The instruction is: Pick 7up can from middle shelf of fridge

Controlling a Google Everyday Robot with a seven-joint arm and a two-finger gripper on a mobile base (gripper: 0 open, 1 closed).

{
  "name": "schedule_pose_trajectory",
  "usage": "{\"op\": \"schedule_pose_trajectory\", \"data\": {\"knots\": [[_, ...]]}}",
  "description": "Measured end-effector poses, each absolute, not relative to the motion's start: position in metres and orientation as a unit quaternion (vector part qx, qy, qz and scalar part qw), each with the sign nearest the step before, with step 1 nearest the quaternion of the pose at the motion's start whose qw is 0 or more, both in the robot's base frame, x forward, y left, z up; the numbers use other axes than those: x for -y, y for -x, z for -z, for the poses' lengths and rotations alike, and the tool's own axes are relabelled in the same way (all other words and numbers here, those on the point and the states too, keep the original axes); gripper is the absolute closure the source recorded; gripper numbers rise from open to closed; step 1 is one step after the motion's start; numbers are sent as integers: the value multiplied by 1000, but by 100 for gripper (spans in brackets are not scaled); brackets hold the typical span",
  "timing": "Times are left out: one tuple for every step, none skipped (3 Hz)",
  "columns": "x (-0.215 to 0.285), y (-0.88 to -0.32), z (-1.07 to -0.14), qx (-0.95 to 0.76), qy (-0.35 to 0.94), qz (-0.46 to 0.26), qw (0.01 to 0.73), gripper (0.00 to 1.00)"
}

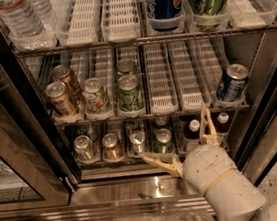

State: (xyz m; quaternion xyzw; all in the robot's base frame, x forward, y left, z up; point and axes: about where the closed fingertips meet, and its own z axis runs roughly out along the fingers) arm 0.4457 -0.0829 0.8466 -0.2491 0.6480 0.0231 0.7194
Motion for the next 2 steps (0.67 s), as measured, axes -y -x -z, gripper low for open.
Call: {"op": "schedule_pose_trajectory", "data": {"knots": [[82, -446, -846, -652, 245, -27, 717, 0], [70, -453, -845, -669, 195, -72, 713, 0]]}}
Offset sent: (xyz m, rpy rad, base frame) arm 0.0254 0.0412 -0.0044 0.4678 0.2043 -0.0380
